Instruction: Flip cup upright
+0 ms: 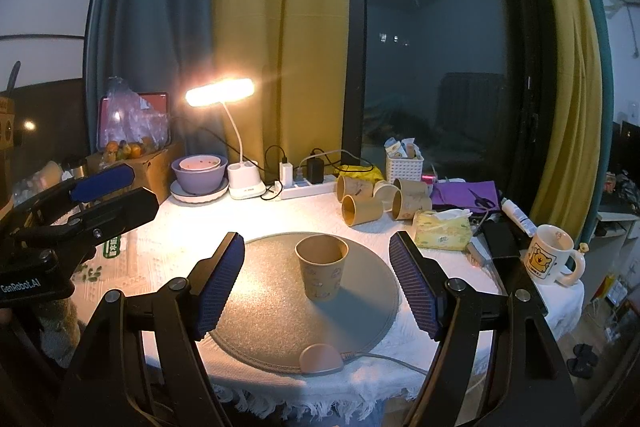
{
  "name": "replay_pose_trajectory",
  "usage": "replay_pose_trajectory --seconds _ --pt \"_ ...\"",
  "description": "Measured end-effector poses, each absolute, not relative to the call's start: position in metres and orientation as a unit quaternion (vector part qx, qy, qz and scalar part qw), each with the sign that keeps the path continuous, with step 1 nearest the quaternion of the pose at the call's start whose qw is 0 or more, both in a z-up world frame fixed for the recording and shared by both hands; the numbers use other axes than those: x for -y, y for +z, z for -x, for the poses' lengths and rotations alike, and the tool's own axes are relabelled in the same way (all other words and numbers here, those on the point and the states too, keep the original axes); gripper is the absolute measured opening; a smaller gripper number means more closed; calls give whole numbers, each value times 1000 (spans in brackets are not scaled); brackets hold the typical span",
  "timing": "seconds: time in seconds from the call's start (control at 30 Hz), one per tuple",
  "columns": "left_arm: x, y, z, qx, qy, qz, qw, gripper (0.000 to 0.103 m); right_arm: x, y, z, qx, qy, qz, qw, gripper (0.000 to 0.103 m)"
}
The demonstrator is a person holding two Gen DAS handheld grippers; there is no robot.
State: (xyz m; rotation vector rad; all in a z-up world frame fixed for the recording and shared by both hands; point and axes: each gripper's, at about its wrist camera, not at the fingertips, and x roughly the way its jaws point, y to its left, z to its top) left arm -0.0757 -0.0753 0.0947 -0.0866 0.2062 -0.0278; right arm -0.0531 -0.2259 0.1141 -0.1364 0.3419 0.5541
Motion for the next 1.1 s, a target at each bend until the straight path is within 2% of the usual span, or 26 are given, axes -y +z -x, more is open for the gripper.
replay_pose_trajectory --seconds 1.1 --pt "76 95 76 -104 -13 45 993 80 225 104 48 -180 274 72 942 78"
